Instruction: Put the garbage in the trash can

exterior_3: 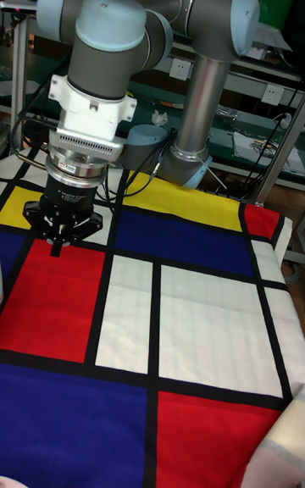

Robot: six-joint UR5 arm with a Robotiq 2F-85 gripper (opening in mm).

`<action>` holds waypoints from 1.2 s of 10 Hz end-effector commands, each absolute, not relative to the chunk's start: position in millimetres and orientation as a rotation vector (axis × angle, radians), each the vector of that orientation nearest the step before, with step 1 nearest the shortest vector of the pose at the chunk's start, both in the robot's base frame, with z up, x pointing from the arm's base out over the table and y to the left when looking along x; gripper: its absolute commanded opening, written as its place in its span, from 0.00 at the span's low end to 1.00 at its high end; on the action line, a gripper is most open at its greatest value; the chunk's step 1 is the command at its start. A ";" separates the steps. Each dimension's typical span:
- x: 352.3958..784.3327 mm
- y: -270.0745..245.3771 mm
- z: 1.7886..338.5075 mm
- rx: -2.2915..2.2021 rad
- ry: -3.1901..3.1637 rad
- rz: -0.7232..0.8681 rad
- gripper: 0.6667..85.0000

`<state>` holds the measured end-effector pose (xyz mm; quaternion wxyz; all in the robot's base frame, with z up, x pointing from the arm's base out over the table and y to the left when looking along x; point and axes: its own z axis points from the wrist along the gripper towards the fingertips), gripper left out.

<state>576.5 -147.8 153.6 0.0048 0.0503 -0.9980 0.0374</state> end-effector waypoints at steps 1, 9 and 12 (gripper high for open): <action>574.6 -149.1 154.6 0.048 -3.125 0.120 0.00; 604.8 -65.7 133.4 -0.126 -3.151 0.177 0.00; 621.8 -93.2 110.2 -0.064 -3.149 0.257 0.00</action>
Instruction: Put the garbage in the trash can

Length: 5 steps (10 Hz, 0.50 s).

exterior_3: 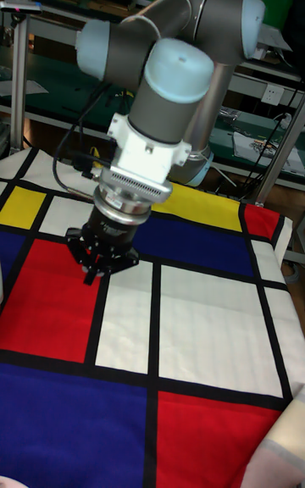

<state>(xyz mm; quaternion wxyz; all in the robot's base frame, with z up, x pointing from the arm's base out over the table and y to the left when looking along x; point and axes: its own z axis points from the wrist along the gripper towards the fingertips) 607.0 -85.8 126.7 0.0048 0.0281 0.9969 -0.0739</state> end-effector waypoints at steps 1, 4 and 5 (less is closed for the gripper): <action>628.7 -107.2 105.5 0.025 3.114 -0.247 0.00; 627.5 -123.0 104.4 -0.076 3.132 -0.261 0.00; 625.5 -123.8 104.5 -0.128 3.140 -0.266 0.00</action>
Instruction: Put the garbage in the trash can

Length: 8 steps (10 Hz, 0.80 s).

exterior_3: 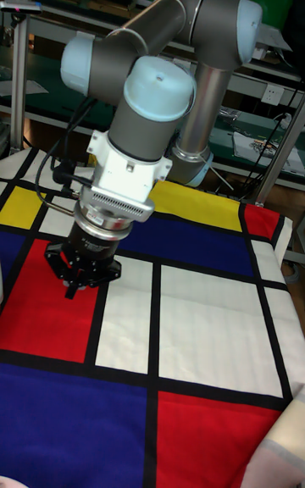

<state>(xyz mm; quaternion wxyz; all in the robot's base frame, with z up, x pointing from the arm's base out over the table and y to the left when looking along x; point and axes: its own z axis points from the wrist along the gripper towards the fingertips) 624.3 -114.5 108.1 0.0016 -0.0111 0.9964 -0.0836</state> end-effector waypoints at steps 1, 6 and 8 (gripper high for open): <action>622.6 -122.6 104.3 -0.163 3.152 -0.259 0.00; 634.8 -109.5 102.6 -0.047 3.108 -0.178 0.00; 635.2 -97.6 101.5 0.011 3.108 -0.106 0.00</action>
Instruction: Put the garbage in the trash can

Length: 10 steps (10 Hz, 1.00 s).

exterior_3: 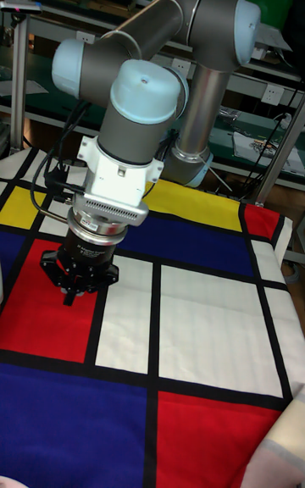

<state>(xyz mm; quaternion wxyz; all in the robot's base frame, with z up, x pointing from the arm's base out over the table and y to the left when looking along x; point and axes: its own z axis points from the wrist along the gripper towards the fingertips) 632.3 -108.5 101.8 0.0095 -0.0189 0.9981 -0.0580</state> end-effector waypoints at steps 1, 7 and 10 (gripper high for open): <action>635.7 -99.6 101.7 0.042 3.104 -0.117 0.00; 646.6 -52.2 103.2 0.126 3.098 -0.269 0.00; 655.2 -108.9 91.8 0.037 3.127 -0.294 0.00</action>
